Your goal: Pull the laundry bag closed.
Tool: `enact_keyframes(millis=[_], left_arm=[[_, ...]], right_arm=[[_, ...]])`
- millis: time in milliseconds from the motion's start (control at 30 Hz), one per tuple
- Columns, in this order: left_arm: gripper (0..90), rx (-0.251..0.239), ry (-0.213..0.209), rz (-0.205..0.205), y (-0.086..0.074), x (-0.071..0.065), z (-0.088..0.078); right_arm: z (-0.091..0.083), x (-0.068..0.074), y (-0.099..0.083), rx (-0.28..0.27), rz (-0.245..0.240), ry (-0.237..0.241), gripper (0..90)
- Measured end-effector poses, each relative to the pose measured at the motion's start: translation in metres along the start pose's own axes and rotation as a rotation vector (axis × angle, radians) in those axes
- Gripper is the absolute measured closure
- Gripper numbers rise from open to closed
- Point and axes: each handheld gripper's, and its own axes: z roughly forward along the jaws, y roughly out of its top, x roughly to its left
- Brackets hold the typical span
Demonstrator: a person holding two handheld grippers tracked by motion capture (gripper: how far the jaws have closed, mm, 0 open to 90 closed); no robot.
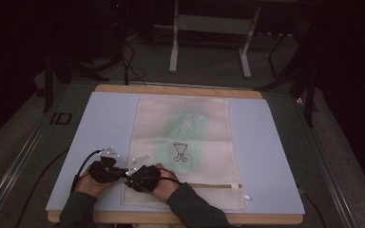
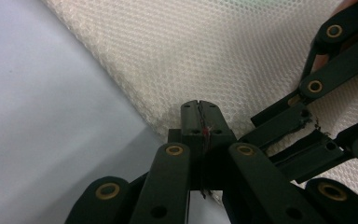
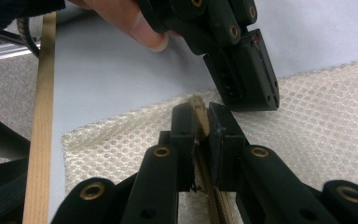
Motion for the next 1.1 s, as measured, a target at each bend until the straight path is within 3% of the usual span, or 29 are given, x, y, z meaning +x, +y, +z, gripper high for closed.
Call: enact_keyframes(millis=[200, 367, 867, 1100], left_arm=[[89.9, 0.022, 0.005, -0.012, -0.002, -0.003, -0.003], [90.0, 0.044, 0.015, 0.007, 0.000, -0.004, -0.003], [90.0, 0.038, 0.005, 0.004, -0.001, -0.003, -0.003], [90.0, 0.030, 0.010, 0.012, -0.002, -0.004, -0.003]], right_arm=[[0.000, 0.001, -0.001, -0.008, 0.011, -0.001, 81.9], [-0.001, 0.003, -0.001, 0.005, 0.001, -0.011, 82.1], [-0.010, 0.002, -0.001, 0.064, -0.066, -0.025, 82.3], [-0.015, 0.006, 0.000, 0.104, -0.126, -0.057, 82.3]])
